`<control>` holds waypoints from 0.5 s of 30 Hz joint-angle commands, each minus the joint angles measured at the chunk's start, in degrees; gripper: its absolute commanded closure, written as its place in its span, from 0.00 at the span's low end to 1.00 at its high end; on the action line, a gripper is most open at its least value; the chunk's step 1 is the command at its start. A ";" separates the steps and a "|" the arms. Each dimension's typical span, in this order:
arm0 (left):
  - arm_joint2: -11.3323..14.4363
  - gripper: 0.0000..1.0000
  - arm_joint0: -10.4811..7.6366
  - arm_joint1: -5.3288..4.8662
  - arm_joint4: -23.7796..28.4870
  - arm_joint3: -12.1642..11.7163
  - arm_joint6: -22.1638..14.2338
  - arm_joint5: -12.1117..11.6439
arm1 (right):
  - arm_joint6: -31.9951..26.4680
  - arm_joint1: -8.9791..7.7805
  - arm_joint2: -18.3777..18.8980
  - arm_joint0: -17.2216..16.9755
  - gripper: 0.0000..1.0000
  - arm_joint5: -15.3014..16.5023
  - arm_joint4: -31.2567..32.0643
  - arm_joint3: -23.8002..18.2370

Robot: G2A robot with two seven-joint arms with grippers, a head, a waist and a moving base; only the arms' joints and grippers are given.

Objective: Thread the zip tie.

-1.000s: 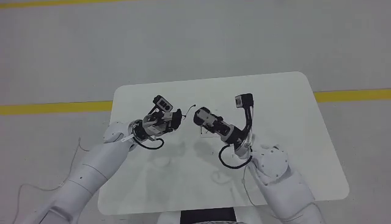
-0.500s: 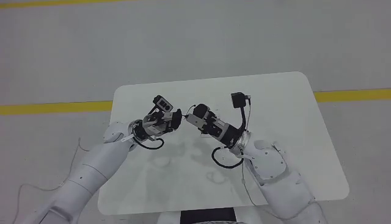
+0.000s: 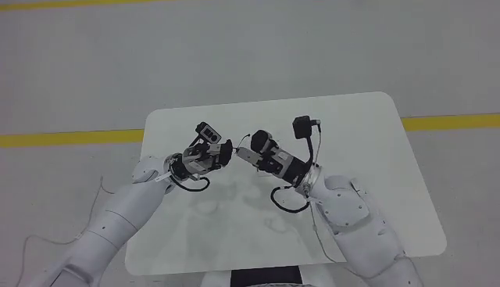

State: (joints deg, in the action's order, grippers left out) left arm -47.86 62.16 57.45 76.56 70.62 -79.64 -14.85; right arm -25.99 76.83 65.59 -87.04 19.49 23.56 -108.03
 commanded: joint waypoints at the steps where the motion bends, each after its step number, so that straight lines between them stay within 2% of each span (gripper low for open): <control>1: 0.00 1.00 0.00 0.00 0.00 0.00 0.00 0.00 | 0.17 -0.41 -0.44 0.48 0.00 0.00 0.78 0.16; 7: 0.00 1.00 0.00 0.00 0.00 0.00 0.00 0.00 | 2.45 -1.70 -1.97 1.72 0.00 0.00 4.19 0.63; 15: 0.00 1.00 0.00 0.00 0.00 0.00 0.00 0.00 | 2.70 -1.71 -1.95 1.70 0.00 -0.12 4.34 0.65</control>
State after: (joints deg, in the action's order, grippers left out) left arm -47.86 62.16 57.45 76.56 70.62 -79.64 -14.85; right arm -23.51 75.13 63.62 -85.33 19.47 27.76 -107.39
